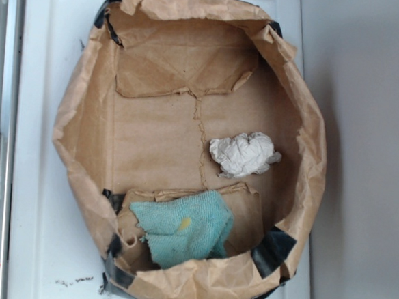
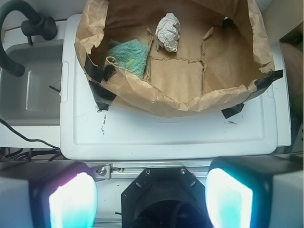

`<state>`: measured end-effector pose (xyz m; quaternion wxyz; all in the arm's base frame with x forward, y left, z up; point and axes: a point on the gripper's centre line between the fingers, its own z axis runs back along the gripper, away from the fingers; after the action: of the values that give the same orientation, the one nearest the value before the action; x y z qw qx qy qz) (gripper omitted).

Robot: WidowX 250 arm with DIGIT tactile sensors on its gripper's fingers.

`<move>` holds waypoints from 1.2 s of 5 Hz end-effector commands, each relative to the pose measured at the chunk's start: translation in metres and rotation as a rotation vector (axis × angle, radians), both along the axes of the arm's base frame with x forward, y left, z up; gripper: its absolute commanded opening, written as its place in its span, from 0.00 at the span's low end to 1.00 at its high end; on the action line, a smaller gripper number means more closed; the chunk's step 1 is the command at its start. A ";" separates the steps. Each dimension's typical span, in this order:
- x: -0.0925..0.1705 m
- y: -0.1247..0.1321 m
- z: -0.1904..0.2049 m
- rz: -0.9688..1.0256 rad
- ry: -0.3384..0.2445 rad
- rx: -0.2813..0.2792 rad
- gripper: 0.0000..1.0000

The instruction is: Grab the white paper.

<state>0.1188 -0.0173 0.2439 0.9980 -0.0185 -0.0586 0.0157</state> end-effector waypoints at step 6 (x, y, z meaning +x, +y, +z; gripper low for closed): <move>0.100 0.009 -0.014 0.047 0.034 0.013 1.00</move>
<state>0.2170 -0.0052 0.2187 0.9988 -0.0081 -0.0210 0.0442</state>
